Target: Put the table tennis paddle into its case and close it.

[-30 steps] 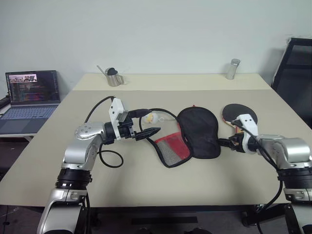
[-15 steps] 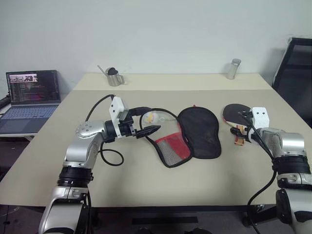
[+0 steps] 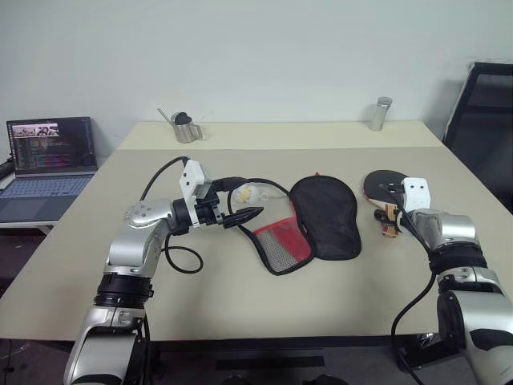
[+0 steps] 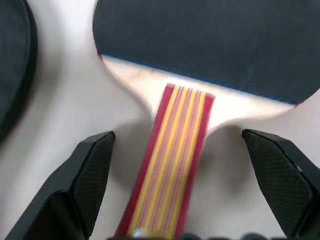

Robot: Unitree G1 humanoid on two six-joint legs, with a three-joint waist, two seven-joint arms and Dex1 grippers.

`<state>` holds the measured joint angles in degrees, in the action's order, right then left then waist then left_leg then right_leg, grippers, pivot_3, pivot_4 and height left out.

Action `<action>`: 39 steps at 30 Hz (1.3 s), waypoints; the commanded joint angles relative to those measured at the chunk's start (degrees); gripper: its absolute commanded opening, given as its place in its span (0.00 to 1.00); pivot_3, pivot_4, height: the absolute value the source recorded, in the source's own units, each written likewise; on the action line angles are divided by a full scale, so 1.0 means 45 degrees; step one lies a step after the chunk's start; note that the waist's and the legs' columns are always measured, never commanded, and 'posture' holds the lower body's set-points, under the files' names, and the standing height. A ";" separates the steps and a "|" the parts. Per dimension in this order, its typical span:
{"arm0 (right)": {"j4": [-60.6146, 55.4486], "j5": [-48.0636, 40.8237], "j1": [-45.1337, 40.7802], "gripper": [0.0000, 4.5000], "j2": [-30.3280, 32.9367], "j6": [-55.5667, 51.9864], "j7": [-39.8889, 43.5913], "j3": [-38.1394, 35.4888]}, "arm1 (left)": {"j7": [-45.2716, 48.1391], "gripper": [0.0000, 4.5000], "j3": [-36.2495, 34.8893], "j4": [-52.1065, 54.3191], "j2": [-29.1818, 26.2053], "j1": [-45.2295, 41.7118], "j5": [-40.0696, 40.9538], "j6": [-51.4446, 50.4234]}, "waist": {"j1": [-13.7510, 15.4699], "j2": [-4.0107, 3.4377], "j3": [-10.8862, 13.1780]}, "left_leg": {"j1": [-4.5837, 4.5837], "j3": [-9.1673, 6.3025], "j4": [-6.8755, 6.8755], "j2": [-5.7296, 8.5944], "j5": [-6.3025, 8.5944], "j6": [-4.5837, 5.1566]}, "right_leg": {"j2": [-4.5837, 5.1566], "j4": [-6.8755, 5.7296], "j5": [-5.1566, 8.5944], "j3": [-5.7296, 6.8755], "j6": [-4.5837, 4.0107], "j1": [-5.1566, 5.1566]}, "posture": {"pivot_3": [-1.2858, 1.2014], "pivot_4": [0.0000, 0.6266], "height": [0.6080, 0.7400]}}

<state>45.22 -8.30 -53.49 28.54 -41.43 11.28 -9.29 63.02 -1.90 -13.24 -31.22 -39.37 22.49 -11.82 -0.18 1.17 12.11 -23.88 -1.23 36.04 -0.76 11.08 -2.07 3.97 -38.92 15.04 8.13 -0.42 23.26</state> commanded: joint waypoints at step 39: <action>-0.3366 -0.0664 -0.0082 0.24 0.0922 -0.1432 0.0918 -0.1112 | -0.0283 1.00 -0.0484 0.0303 -0.0591 0.0099 0.0044 0.0381 | -0.0017 0.0006 0.0005 | 0.0004 0.0220 -0.0008 -0.0014 0.0014 0.0051 | -0.0053 0.0029 -0.0078 -0.0269 0.0015 0.0090 | 0.52 0.24 1.00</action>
<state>36.15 -9.92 -53.30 31.45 -46.62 15.03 -12.50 61.90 -2.68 -13.27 -33.15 -38.55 22.43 -10.82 -0.25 1.20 12.13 -23.86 -0.22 36.00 -0.83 11.15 -1.84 3.72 -38.79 14.69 6.91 -0.36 23.69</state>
